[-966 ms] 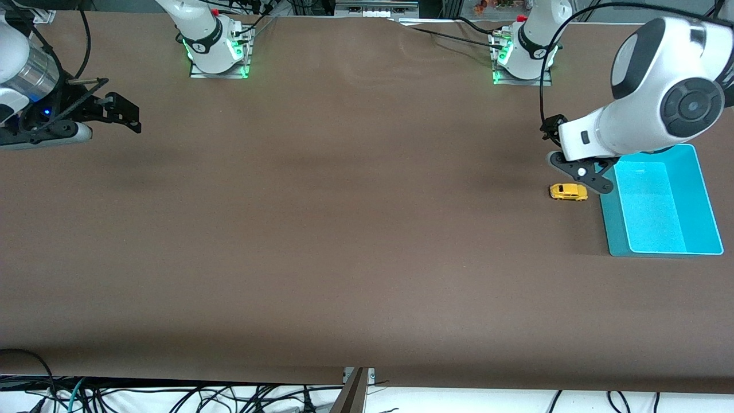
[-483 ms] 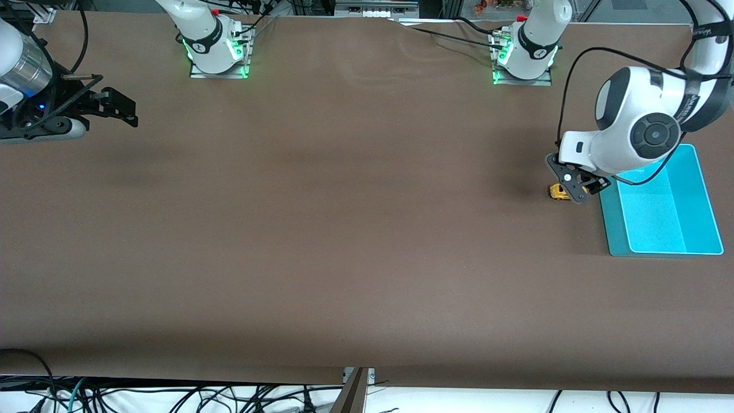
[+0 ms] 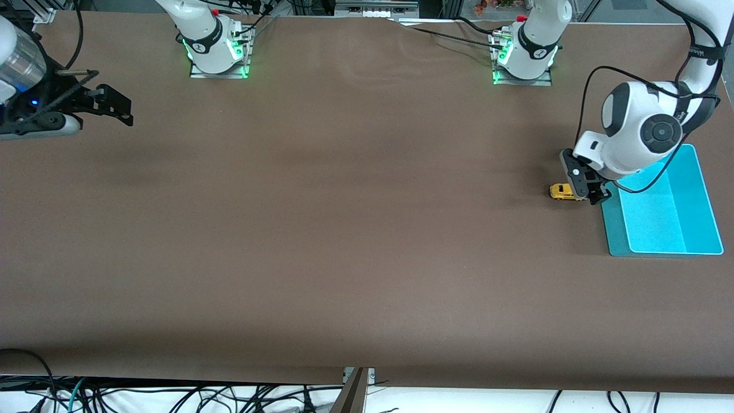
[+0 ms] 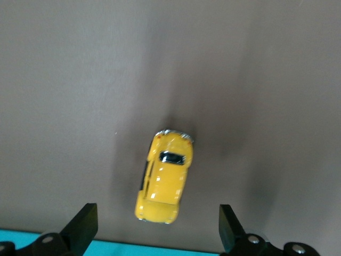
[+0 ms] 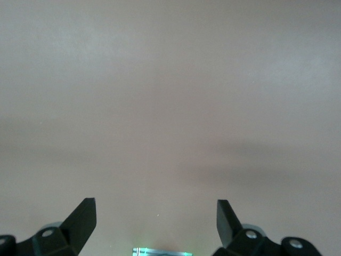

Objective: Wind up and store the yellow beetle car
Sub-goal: 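Lower the left gripper over the car beside the cyan bin, then close the left gripper on the yellow car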

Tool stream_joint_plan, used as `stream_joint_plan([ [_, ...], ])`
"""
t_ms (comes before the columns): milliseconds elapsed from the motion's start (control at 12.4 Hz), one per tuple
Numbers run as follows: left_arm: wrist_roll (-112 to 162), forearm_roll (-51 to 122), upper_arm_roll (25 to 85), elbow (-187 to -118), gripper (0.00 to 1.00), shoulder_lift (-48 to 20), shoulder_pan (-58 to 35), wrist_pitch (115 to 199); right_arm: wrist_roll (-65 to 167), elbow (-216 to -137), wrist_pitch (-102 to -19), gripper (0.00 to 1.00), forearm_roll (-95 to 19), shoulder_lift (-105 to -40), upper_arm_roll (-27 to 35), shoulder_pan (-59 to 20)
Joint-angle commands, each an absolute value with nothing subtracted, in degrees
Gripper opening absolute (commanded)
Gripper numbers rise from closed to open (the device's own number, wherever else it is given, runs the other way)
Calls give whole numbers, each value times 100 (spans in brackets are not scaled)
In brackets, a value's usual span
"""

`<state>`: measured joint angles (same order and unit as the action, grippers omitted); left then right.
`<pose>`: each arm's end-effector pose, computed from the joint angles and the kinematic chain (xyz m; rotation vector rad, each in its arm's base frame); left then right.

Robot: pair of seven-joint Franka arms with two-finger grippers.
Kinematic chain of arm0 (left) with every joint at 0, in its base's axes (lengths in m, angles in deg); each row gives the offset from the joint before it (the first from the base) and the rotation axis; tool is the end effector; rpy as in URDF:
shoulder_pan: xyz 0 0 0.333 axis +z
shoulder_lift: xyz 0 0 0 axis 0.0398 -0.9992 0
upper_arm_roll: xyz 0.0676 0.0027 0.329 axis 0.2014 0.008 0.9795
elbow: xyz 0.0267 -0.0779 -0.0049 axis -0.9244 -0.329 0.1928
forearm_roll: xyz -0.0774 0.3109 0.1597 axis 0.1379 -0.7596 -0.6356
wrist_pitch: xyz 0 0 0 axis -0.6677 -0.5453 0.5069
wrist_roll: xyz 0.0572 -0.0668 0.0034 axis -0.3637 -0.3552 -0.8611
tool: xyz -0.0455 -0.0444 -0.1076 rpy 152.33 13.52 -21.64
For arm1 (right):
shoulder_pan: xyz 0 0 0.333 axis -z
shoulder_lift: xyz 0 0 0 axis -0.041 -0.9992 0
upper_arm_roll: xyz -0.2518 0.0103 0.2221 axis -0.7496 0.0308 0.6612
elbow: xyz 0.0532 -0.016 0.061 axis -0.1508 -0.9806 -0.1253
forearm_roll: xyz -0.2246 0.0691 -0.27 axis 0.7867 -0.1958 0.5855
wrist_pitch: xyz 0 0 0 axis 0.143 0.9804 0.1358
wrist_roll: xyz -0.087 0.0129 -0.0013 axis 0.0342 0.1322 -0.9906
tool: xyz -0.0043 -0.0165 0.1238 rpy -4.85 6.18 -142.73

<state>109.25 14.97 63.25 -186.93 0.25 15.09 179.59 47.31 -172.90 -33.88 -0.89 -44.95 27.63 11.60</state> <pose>0.4847 0.0671 0.2754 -2.4157 1.9914 0.2008 0.4920 0.0407 0.6175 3.1186 0.1478 -0.0800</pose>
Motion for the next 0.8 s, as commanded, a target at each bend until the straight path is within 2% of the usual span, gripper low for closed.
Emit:
stream_joint_plan([
  [0,11569,1375,6239,-18710,100,-585,1889,18711,4651,-17095,-3248,100,-4,-4536,2720,1162],
  [563,11561,1436,6160,-19185,99,-701,1899,19319,4694,-17086,-3213,100,-48,-4624,2562,1171],
  [724,11596,1445,6160,-19176,50,-692,1908,19328,4703,-17086,-3204,100,-66,-4641,2544,1162],
])
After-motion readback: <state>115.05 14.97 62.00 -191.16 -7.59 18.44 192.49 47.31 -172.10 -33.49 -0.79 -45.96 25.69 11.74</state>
